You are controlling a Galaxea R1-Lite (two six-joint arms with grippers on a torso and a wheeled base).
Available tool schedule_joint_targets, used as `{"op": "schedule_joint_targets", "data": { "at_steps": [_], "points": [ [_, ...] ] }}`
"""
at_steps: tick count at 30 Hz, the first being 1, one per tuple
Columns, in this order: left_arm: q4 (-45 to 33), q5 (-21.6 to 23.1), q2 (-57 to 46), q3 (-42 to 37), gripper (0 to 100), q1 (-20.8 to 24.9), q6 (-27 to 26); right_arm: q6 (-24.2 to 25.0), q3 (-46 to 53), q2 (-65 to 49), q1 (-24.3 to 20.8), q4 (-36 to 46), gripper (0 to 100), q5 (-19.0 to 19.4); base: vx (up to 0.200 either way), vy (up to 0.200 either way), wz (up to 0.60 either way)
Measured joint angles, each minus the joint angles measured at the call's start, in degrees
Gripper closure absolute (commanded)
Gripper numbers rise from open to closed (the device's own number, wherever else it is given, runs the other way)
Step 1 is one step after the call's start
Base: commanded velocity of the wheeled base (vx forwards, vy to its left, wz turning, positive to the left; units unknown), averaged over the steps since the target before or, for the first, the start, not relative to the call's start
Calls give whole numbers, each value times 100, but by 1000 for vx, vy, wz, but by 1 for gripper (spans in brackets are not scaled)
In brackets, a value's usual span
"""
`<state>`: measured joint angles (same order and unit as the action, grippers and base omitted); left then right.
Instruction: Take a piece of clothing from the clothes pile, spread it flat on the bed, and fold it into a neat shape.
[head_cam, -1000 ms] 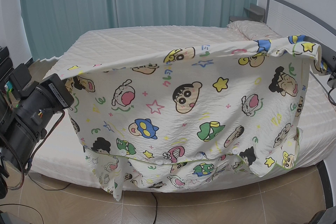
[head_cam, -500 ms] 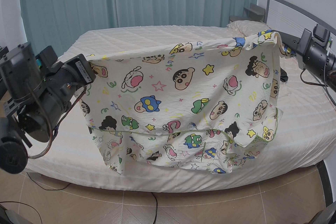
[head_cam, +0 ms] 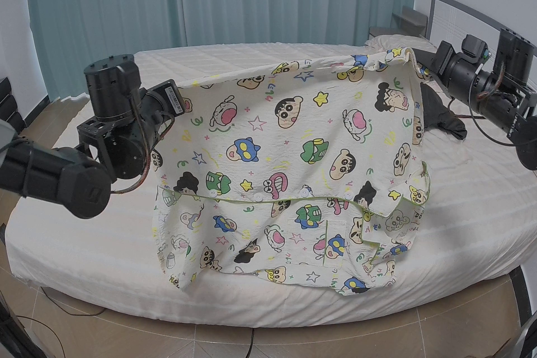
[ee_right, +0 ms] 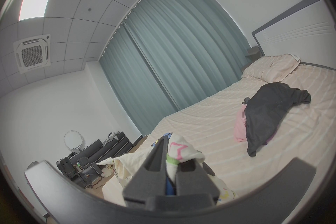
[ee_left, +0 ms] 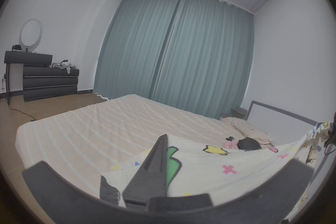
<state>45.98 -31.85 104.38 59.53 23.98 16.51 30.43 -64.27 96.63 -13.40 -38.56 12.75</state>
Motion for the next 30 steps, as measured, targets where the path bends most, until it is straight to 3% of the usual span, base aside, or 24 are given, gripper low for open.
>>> {"op": "schedule_joint_targets", "data": {
  "at_steps": [12,24,25,27,28,30],
  "points": [
    [-622,60,1379,1203,100,-260,139,4,-905,1169,235,44,100,-123,200,0,0],
    [-745,176,2517,1751,100,-428,201,35,-1304,2227,295,99,100,-422,0,0,0],
    [-747,178,2594,1812,0,-446,202,39,-1348,2313,290,98,100,-460,0,0,0],
    [-761,180,2776,1974,0,-477,218,57,-1486,2514,277,99,100,-562,0,0,0],
    [-769,180,2865,2069,0,-488,235,69,-1549,2594,277,93,0,-605,0,0,0],
    [-772,180,3022,2269,0,-505,282,110,-1690,2781,271,88,0,-695,0,0,0]
  ]
}}
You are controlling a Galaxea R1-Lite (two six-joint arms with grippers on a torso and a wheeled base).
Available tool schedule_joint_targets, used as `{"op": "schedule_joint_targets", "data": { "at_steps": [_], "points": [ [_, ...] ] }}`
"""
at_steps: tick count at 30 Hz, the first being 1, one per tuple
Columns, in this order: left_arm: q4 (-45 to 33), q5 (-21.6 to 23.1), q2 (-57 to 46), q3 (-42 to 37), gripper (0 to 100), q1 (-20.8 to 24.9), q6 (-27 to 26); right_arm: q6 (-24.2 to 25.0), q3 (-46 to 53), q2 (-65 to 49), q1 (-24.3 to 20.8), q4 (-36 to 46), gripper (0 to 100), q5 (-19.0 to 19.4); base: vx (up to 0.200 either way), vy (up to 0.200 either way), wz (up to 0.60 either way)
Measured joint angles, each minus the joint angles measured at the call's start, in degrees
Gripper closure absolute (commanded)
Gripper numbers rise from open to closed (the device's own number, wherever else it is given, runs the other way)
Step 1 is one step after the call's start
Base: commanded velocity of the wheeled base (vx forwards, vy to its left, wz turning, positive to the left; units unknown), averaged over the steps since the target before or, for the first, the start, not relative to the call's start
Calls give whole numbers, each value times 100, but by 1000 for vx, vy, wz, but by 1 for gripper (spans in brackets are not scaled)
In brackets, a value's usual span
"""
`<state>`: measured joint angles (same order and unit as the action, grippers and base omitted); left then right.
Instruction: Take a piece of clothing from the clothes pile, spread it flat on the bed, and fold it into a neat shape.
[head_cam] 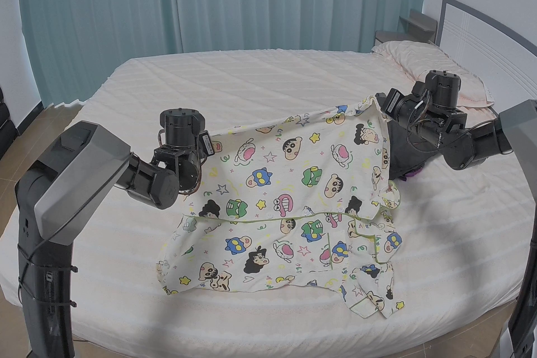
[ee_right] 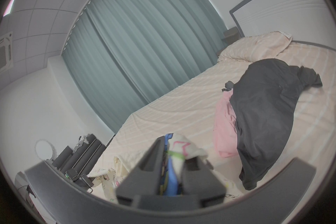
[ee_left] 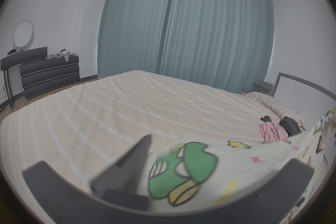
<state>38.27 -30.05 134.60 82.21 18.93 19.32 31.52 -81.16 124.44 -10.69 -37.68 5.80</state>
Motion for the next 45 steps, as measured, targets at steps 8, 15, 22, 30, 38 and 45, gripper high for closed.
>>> {"op": "schedule_joint_targets", "data": {
  "at_steps": [8,15,22,30,38,45],
  "points": [
    [-112,-9,542,720,0,-107,101,589,-930,725,-91,33,0,-703,0,0,0],
    [-213,-13,761,987,0,-402,126,1202,-1864,1387,-96,177,0,-1440,0,0,0],
    [-723,-13,827,1204,0,-690,119,1292,-1980,1584,15,957,0,-1453,0,0,0],
    [-1397,121,774,1638,0,-918,130,1325,-1591,1414,234,1097,0,-1223,0,0,0],
    [-1824,660,553,1735,0,-1040,246,1231,-146,961,428,875,0,-645,0,0,0],
    [-2420,983,347,1960,0,-1180,588,600,1626,527,668,128,0,-63,0,0,0]
  ]
}}
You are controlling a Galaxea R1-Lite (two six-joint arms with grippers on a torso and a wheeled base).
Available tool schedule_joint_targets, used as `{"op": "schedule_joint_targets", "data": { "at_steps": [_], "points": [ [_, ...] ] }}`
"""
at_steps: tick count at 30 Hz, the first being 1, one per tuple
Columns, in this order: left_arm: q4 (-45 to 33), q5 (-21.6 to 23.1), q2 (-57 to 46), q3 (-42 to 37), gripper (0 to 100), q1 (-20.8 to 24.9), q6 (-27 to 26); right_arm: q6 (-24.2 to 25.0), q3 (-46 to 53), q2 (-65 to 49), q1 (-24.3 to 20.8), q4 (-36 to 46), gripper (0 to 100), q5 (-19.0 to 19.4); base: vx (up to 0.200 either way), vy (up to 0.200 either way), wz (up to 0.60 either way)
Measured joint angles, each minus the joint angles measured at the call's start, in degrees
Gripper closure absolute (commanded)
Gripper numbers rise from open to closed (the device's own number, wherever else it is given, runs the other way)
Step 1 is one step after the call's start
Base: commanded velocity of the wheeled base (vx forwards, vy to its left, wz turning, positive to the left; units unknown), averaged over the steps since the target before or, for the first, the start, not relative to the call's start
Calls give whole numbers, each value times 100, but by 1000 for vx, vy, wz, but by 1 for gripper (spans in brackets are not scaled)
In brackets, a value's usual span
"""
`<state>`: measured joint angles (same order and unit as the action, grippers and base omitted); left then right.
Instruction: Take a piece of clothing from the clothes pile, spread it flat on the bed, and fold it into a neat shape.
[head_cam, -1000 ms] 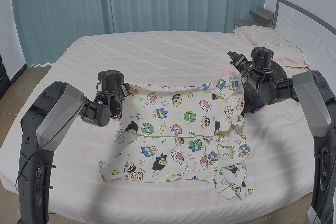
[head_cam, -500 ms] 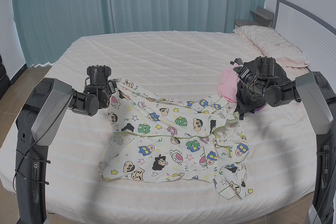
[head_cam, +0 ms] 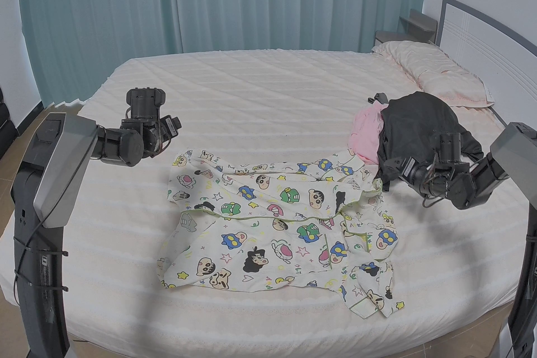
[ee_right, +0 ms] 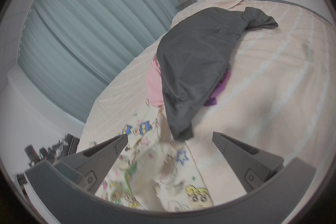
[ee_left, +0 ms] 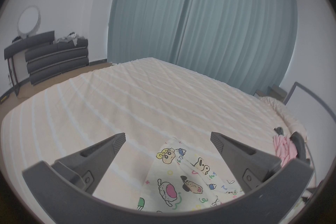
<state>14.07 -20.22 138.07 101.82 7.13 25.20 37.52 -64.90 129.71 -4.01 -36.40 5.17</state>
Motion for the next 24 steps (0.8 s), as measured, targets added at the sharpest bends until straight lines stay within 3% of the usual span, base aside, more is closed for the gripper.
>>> {"op": "schedule_joint_targets", "data": {
  "at_steps": [6,11,17,24],
  "points": [
    [-252,441,-371,-334,0,-88,469,-514,1213,-201,258,-796,0,688,0,0,0],
    [-266,688,-866,-1430,0,-107,740,-886,1604,-215,423,-958,0,1152,0,0,0],
    [95,1059,-1531,-2966,0,4,1246,-1147,1659,-9,464,-1026,0,1393,0,0,0],
    [1245,1251,-2217,-4758,0,257,1593,-1279,1356,354,317,-878,0,1541,0,0,0]
  ]
}}
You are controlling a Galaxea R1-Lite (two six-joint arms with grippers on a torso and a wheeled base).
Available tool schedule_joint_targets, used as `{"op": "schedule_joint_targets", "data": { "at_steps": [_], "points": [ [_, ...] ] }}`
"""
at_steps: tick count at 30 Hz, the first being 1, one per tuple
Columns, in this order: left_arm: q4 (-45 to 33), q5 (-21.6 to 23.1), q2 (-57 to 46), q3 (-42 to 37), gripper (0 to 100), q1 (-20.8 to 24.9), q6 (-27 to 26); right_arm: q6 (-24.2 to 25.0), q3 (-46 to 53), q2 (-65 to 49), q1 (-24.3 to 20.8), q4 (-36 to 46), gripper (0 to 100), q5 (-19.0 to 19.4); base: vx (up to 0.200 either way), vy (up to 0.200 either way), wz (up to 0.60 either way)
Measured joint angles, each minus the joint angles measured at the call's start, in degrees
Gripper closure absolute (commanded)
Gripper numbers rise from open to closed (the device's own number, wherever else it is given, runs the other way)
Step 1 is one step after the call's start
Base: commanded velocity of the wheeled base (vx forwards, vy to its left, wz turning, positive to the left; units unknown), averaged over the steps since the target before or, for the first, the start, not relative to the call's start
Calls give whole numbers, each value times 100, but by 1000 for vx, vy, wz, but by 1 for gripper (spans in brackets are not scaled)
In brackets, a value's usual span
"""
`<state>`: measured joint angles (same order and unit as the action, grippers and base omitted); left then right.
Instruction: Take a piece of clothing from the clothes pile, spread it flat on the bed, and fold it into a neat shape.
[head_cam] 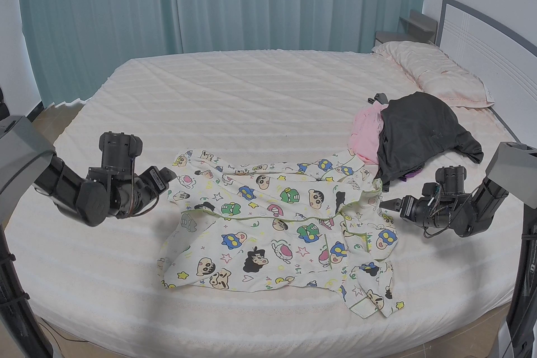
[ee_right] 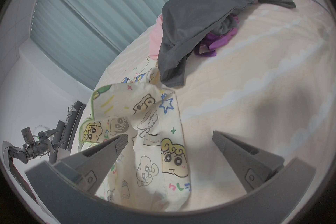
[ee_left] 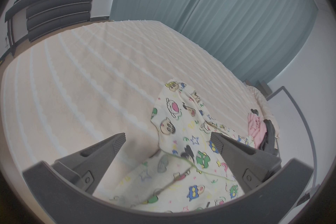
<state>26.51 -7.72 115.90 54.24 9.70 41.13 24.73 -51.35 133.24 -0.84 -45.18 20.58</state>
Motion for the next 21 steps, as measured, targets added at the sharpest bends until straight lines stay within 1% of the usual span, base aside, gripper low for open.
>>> {"op": "schedule_joint_targets", "data": {
  "at_steps": [3,4,8,13,18,21],
  "points": [
    [493,41,-179,-532,0,104,145,-35,-217,146,-89,123,0,41,0,0,0],
    [674,57,-239,-727,0,127,250,-40,-300,195,-133,177,100,52,0,0,0],
    [1147,101,-366,-1198,0,204,496,-30,-667,374,-301,508,100,74,0,0,0],
    [1330,96,-405,-1499,0,239,644,74,-808,468,-360,599,100,68,0,0,0],
    [1698,90,-444,-1941,0,368,824,184,-468,397,-329,460,100,38,0,0,0],
    [2046,66,-460,-2282,0,427,870,272,-99,286,-262,115,100,-33,0,0,0]
  ]
}}
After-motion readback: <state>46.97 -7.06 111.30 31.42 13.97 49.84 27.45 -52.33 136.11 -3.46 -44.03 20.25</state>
